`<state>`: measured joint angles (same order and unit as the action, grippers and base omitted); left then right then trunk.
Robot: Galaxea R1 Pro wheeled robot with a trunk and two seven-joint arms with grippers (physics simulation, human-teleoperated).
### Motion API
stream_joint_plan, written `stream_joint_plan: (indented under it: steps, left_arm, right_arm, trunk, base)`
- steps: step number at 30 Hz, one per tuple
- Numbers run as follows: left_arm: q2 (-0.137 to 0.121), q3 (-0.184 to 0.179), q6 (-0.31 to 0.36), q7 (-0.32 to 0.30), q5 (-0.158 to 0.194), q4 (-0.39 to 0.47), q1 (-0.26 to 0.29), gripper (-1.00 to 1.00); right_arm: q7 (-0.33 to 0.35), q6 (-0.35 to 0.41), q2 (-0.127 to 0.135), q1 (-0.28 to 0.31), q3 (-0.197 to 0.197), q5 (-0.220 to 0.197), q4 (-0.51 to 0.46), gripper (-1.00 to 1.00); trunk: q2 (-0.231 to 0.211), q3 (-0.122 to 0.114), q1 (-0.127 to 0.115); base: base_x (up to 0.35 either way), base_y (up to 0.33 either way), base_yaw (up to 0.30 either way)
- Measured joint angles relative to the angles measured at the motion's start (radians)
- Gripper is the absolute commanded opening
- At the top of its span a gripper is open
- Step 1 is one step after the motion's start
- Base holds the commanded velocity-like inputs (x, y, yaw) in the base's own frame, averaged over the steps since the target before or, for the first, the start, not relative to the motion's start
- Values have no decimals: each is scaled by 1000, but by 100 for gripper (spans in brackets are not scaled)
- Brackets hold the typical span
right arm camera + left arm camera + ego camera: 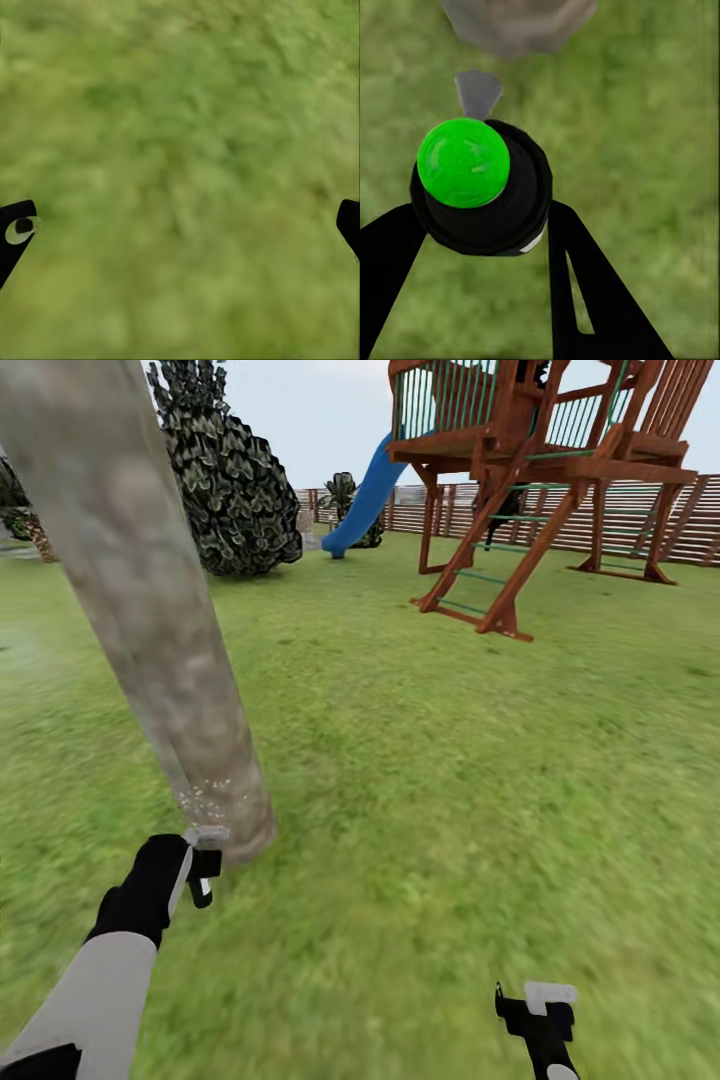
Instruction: In the garden, pick up the pesticide atomizer on the floor and spray pesticide onto both trees until each tree trunk is fully covered.
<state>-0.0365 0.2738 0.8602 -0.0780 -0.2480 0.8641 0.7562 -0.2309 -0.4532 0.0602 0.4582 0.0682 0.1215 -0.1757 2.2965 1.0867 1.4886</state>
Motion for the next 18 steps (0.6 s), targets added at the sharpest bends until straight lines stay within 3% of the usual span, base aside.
stream_joint_plan:
  steps: [1, 3, 5, 7, 9, 11, 15, 18]
  left_arm:
    - [27, -1, -23, 0, 5, 0, -1, -100]
    - [26, 0, -48, 0, -15, 0, -1, -100]
    - [8, 5, -54, 0, -18, 0, -4, -100]
    - [-49, 9, -66, 1, -28, -4, -39, -100]
    - [-62, 4, -126, 1, -10, -49, -58, -100]
    - [-41, 0, -199, 3, 1, -142, -64, -100]
    - [35, -1, -217, 3, -3, -171, -64, -100]
    - [27, -5, -220, 2, -21, -162, -64, -100]
  right_arm:
    - [0, 0, 0, 0, 0, 0, 0, 100]
    - [0, 0, 0, 0, 0, 0, 0, 100]
    - [0, 0, 0, 0, 0, 0, 0, 100]
    - [0, 0, 0, 0, 0, 0, 0, 100]
    - [0, 0, 0, 0, 0, 0, 0, 100]
    - [0, 0, 0, 0, 0, 0, 0, 100]
    - [0, 0, 0, 0, 0, 0, 0, 100]
    - [0, 0, 0, 0, 0, 0, 0, 100]
  trunk:
    - [0, 0, 0]
    - [0, 0, 0]
    - [0, 0, 0]
    - [0, 0, 0]
    - [0, 0, 0]
    - [0, 0, 0]
    - [0, 0, 0]
    - [0, 0, 0]
  base:
    - [239, -188, 274]
    - [249, -177, 276]
    - [254, -173, 276]
    - [255, -171, 276]
    - [255, -171, 276]
    - [255, -171, 276]
    - [255, -171, 276]
    - [237, -170, 276]
